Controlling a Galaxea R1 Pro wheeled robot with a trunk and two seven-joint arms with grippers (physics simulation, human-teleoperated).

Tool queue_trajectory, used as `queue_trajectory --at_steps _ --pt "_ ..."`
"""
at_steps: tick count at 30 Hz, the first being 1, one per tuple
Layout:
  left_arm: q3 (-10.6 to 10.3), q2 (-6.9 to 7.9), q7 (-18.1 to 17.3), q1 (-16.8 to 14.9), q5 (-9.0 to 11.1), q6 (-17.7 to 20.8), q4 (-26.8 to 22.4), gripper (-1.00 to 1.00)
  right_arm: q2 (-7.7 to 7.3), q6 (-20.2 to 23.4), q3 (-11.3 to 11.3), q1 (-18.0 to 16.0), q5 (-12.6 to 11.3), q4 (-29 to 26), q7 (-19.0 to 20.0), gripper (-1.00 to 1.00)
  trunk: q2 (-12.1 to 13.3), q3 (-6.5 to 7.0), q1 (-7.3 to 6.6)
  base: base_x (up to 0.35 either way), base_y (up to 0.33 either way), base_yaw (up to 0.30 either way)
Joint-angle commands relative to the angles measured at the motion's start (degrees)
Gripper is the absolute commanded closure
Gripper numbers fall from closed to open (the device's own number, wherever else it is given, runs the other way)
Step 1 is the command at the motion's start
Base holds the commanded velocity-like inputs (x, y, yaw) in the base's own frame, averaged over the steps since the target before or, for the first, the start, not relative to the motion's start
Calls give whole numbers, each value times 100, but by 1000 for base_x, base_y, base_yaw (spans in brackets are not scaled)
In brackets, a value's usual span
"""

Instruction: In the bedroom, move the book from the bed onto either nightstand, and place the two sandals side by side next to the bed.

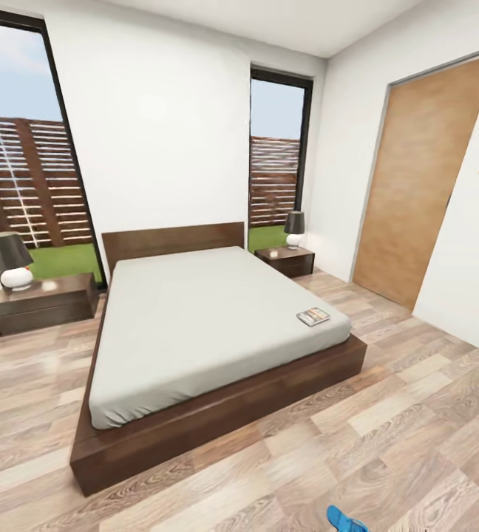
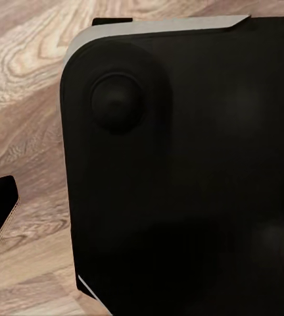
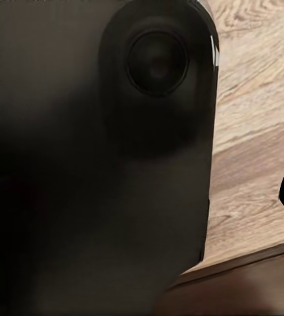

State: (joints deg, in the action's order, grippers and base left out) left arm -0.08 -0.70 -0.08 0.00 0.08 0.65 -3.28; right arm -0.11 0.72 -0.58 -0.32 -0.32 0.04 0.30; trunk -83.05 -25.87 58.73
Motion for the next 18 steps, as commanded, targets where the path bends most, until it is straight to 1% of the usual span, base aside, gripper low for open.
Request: queue_trajectory --at_steps 1,18 --pt "3 0 -1 0 -1 6 -9 -100 -3 8 -5 -3 -3 2 3 -100 -3 -3 0 0 0 -284" --pt "8 0 -3 0 -4 -4 -25 -100 -2 8 -4 -3 -3 -2 5 -100 -3 40 0 0 0 -283"
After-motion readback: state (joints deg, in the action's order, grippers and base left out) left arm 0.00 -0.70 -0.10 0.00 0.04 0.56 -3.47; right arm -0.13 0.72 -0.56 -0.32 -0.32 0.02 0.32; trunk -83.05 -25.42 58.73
